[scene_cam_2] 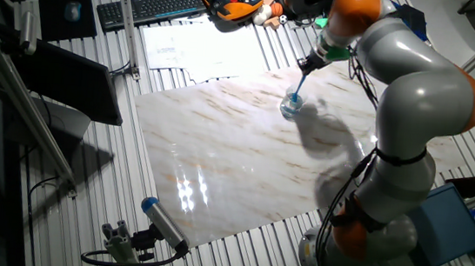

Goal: Stir the beaker with a glass rod

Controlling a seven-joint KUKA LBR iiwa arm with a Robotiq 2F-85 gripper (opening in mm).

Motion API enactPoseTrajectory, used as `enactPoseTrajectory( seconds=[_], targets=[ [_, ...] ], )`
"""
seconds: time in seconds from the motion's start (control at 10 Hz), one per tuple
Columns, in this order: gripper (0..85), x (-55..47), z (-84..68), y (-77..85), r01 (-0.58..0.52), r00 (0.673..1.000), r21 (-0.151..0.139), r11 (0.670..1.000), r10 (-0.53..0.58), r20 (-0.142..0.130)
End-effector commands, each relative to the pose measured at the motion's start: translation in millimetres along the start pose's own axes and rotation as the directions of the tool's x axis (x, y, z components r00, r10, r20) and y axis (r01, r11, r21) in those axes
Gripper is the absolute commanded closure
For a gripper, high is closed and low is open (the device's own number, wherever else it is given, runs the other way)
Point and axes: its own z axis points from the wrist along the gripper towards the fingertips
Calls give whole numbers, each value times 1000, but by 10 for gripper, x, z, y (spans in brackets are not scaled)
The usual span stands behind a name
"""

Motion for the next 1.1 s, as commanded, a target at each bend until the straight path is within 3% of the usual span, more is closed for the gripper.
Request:
enactPoseTrajectory(
  seconds=[0.0,0.2,0.4,0.5,0.6,0.7,0.9,1.0],
  targets=[
    [850,61,-29,39,-8,1000,-6,1000,8,-10],
    [850,209,-58,234,-49,999,7,999,49,-17],
    [850,193,-12,330,-76,997,11,997,76,-4],
    [850,31,65,313,-69,998,21,997,69,6],
    [850,-63,73,219,-48,999,12,999,48,5],
    [850,-88,55,64,-23,1000,-2,1000,23,2],
    [850,82,21,-49,-6,1000,-12,1000,6,0],
    [850,196,-8,4,-17,1000,-12,1000,17,-1]
  ],
)
